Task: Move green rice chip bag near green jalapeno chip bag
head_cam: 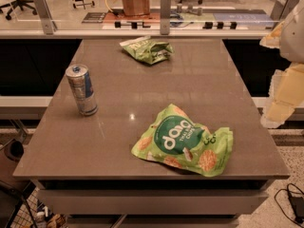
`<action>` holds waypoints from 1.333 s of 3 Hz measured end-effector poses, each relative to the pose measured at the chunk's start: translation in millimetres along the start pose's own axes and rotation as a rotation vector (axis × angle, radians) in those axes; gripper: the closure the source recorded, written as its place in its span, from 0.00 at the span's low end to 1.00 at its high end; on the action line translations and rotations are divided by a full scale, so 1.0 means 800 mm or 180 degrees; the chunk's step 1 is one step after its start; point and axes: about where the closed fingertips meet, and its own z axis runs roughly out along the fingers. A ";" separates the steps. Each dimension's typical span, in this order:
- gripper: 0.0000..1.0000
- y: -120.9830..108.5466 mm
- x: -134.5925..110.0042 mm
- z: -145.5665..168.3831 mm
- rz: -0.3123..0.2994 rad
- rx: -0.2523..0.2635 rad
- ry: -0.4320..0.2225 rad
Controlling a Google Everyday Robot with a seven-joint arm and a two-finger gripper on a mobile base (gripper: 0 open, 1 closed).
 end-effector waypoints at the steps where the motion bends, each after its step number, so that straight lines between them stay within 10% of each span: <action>1: 0.00 0.004 -0.005 0.036 0.0139 -0.0101 0.0212; 4: 0.00 0.065 -0.009 0.149 0.0644 -0.0454 0.0304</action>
Offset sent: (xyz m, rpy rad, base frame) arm 0.0193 0.0343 -0.1219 -0.0130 0.1758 -0.1869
